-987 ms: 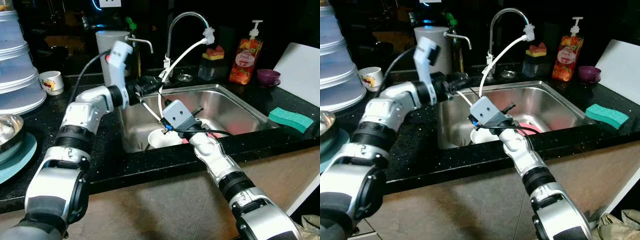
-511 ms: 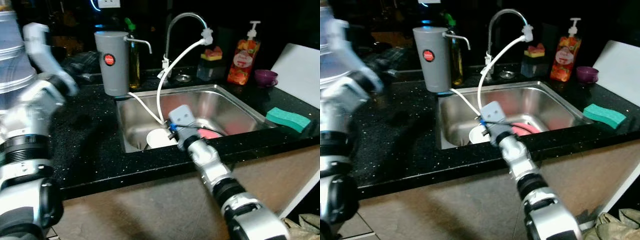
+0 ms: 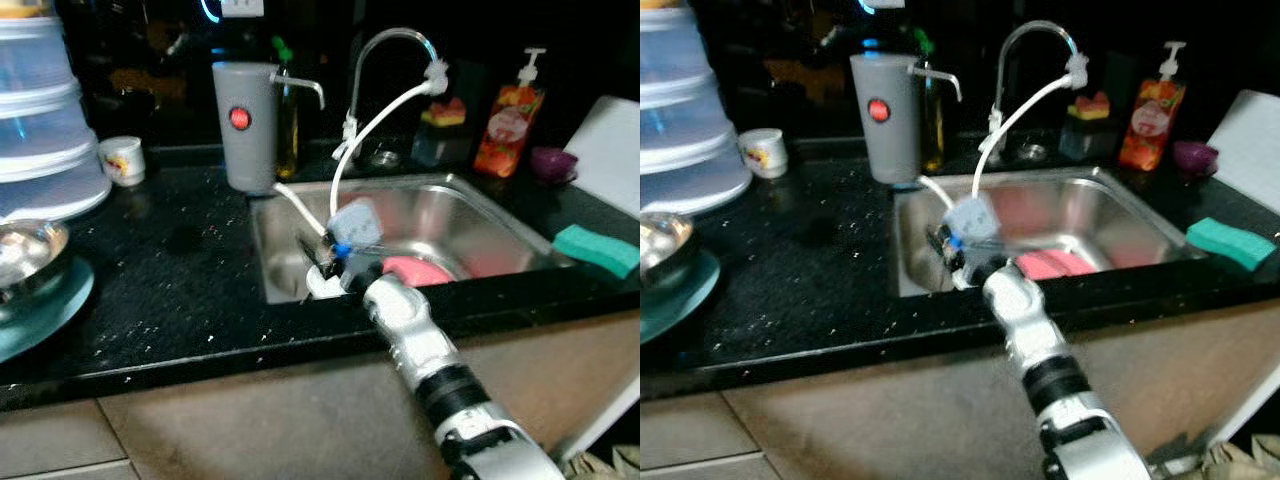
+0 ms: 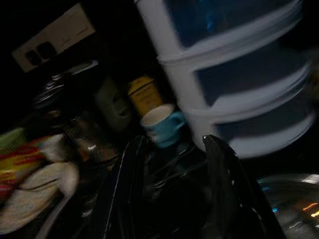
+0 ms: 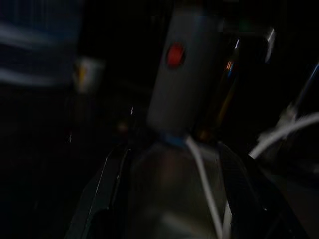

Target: Kitchen organization

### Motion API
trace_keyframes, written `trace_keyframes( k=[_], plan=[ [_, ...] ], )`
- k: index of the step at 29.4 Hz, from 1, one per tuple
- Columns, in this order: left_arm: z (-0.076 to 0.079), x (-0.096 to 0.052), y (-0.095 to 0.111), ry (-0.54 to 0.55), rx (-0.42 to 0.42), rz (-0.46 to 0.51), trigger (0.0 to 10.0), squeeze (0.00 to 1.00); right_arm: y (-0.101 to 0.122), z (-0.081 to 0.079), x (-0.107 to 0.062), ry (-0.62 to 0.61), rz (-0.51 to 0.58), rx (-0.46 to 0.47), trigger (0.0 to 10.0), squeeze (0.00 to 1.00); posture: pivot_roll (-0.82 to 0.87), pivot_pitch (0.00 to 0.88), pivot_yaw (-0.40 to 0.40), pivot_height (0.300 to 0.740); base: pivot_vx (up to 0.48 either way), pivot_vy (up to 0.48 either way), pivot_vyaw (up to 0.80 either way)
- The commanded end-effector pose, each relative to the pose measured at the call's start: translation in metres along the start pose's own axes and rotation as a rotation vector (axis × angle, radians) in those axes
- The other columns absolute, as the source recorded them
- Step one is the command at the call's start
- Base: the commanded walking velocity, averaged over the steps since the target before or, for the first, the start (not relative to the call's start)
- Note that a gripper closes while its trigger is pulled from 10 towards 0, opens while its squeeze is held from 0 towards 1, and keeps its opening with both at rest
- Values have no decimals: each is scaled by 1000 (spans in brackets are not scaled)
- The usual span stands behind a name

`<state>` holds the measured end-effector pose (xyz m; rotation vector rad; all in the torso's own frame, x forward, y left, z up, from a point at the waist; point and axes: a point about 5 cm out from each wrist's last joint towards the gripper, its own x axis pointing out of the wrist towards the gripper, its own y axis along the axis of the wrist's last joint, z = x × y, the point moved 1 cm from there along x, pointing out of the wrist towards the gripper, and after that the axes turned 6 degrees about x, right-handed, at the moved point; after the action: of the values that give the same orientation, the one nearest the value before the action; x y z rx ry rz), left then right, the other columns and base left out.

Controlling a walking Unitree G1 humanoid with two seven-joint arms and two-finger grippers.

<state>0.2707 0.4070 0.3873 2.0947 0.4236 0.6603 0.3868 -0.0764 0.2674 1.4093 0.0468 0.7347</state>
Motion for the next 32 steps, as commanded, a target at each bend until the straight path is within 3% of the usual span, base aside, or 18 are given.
trace_keyframes(
  k=[1, 3, 4, 5, 6, 8, 9, 11, 14, 16, 21, 25, 26, 28, 32],
  plan=[
    [-29, -3, -4, 146, 56, -35, 10000, 0, 9, 6, -5, -19, 28, 36, 10000, 0, 277, 123, -38, 740, 0, 0, 0],
    [-56, -8, -25, 346, 91, -100, 10000, 0, 21, 11, -8, -32, 68, 44, 10000, 0, 277, 123, -38, 740, 0, 0, 0],
    [-56, -8, -25, 346, 91, -100, 10000, 0, 21, 11, -8, -32, 68, 44, 10000, 0, 277, 123, -38, 740, 0, 0, 0],
    [-70, -16, -58, 473, 49, -225, 10000, 0, 26, 13, -10, -44, 87, 32, 10000, 0, 280, 124, -41, 740, 0, 0, 0],
    [-70, -16, -58, 473, 49, -225, 10000, 0, 26, 13, -10, -44, 87, 32, 10000, 0, 280, 124, -41, 740, 0, 0, 0],
    [-70, -25, -90, 522, -8, -346, 10000, 0, 28, 15, -12, -55, 92, 17, 10000, 0, 273, 125, -41, 740, 0, 0, 0],
    [-70, -25, -90, 522, -8, -346, 10000, 0, 28, 15, -12, -55, 92, 17, 10000, 0, 273, 125, -41, 740, 0, 0, 0],
    [-56, -29, -111, 487, -37, -411, 10000, 0, 36, 18, -15, -72, 105, 16, 10000, 0, 266, 128, -43, 740, 0, 0, 0],
    [-28, -27, -133, 377, -150, -470, 10000, 0, 52, 23, -17, -97, 137, 10, 10000, 0, 256, 129, -43, 740, 0, 0, 0],
    [-18, -26, -140, 357, -182, -486, 10000, 0, 60, 25, -19, -104, 154, 9, 10000, 0, 251, 129, -42, 740, 0, 0, 0],
    [-5, -21, -148, 338, -218, -492, 10000, 0, 74, 28, -24, -118, 193, -11, 10000, 0, 235, 129, -36, 740, 0, 0, 0],
    [6, -22, -160, 253, -295, -530, 10000, 0, 77, 31, -30, -132, 192, -26, 10000, 0, 231, 125, -35, 740, 0, 0, 0],
    [6, -22, -160, 253, -295, -530, 10000, 0, 77, 31, -30, -132, 192, -26, 10000, 0, 231, 125, -35, 740, 0, 0, 0],
    [8, -21, -163, 200, -381, -512, 10000, 0, 79, 33, -33, -142, 185, -36, 10000, 0, 223, 123, -30, 740, 0, 0, 0],
    [5, -21, -163, 196, -417, -505, 10000, 0, 81, 35, -35, -150, 183, -45, 10000, 0, 223, 123, -30, 740, 0, 0, 0]
  ],
)
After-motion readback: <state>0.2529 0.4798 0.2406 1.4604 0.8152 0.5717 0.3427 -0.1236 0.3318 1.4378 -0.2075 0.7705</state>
